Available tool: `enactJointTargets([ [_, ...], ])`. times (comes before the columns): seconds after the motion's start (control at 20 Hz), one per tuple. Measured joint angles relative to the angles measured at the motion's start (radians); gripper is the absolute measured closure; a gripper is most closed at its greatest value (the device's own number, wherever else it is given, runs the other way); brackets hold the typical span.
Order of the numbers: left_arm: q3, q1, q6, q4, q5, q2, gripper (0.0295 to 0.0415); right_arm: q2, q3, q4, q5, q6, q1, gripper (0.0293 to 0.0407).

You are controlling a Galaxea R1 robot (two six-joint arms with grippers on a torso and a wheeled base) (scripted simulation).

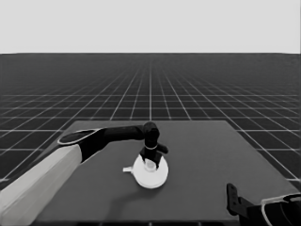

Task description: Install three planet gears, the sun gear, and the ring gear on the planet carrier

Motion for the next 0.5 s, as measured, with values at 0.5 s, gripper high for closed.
enactJointTargets([
  [0.5, 0.043, -0.072, -0.362, -0.059, 0.017, -0.011, 0.0325, 0.0, 0.0, 0.0, 0.0, 0.0, 0.0, 0.0315],
])
